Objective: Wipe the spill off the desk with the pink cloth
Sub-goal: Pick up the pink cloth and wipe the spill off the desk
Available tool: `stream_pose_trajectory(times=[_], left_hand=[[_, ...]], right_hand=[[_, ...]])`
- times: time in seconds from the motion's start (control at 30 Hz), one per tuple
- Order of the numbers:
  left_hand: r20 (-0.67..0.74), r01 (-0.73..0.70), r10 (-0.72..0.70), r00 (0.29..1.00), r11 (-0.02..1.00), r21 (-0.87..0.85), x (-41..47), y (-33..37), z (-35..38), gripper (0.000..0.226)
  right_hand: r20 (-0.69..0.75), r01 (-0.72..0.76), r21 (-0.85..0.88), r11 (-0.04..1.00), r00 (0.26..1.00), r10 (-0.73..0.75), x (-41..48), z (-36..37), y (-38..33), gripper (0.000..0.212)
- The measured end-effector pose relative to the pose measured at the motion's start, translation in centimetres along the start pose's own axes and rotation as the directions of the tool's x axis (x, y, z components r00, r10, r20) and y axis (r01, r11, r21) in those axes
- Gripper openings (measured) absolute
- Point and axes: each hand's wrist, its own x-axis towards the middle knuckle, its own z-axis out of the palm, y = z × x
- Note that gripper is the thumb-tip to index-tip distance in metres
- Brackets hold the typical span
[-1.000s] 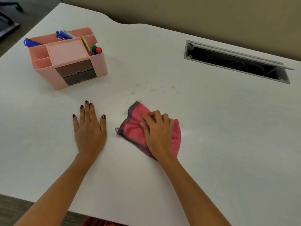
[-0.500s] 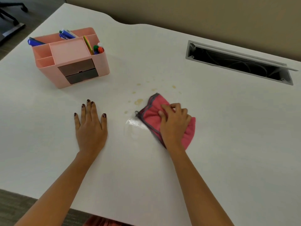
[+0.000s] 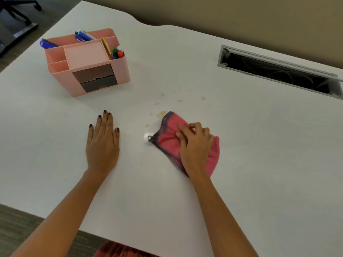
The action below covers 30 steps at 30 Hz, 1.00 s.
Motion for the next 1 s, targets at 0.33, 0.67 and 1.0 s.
stream_pose_trajectory(times=[0.33, 0.67, 1.0], left_hand=[[0.012, 0.013, -0.013, 1.0, 1.0, 0.015, 0.1, -0.1, 0.1, 0.056], [0.004, -0.063, 0.064, 0.998, 0.995, -0.071, 0.3, -2.6, -0.5, 0.053], [-0.013, 0.045, -0.045, 0.999, 0.998, 0.043, 0.0, -2.1, -0.4, 0.056]], right_hand=[[0.091, 0.049, 0.066, 0.997, 0.994, -0.054, 5.8, 4.0, -5.6, 0.021], [0.229, 0.44, 0.358, 0.823, 0.813, -0.535, 2.2, 2.5, -3.5, 0.019], [0.142, 0.128, 0.178, 0.976, 0.978, -0.154, 5.0, 1.7, -0.6, 0.016]])
